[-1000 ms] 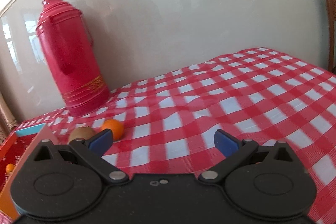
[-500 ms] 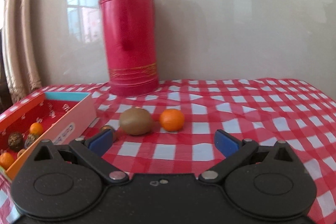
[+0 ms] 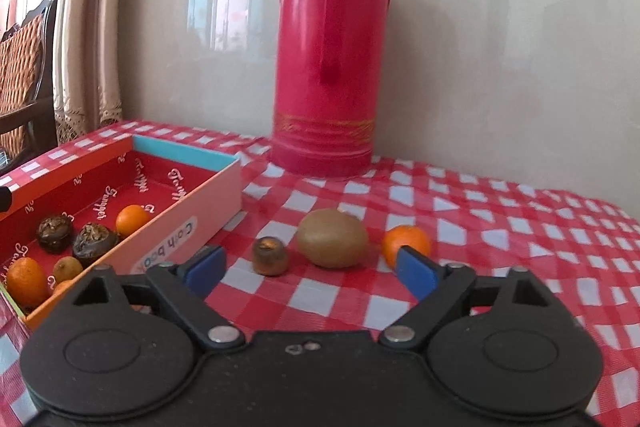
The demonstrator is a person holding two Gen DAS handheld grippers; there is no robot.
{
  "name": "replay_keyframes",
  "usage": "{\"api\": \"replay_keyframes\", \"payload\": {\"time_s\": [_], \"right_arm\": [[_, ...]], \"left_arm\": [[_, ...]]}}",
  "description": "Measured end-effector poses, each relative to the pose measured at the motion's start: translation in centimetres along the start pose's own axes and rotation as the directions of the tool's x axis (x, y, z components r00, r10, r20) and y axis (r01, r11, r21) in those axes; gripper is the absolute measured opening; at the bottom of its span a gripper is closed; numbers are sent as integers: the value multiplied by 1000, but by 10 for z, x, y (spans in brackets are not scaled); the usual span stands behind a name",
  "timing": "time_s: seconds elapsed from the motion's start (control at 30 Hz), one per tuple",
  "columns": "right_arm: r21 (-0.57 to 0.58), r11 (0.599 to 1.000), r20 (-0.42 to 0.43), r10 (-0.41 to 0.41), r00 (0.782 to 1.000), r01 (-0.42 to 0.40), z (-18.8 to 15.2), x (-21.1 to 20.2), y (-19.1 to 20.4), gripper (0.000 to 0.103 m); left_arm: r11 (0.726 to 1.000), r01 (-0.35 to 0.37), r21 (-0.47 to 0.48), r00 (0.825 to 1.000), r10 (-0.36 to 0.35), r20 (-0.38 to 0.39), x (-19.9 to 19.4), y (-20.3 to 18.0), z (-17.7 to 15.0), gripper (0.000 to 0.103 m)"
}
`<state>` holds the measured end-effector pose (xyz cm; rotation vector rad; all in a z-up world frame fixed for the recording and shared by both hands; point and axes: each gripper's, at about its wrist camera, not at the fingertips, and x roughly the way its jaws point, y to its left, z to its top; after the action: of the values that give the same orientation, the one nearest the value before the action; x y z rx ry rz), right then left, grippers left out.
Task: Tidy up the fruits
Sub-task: 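Reach the right gripper to another small brown fruit and grasp it, then carry the small brown fruit into the box and open the right gripper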
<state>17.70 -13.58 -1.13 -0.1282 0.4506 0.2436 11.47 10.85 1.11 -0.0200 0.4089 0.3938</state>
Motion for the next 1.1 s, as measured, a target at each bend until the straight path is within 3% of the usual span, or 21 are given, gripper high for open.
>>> {"api": "replay_keyframes", "payload": {"time_s": [0.23,0.47,0.77,0.9,0.93,1.1], "right_arm": [[20,999,-53,45,998,-44,5,23,10,67],[27,997,-118,71,991,-68,10,49,18,46],[40,995,-192,93,977,-87,9,71,22,42],[43,996,-191,81,978,-74,9,76,22,38],[46,996,-186,83,979,-76,9,76,21,21],[28,996,-142,88,986,-85,12,65,23,20]], "left_arm": [[1000,-21,-24,1000,21,0,8,18,1,103],[998,-42,-40,999,42,-12,16,39,-1,103],[996,-59,-64,998,58,-28,22,60,-4,103],[996,-59,-60,998,57,-31,22,64,-6,103],[996,-60,-60,998,58,-34,22,65,-6,103],[996,-62,-68,998,60,-37,21,70,-4,103]]}}
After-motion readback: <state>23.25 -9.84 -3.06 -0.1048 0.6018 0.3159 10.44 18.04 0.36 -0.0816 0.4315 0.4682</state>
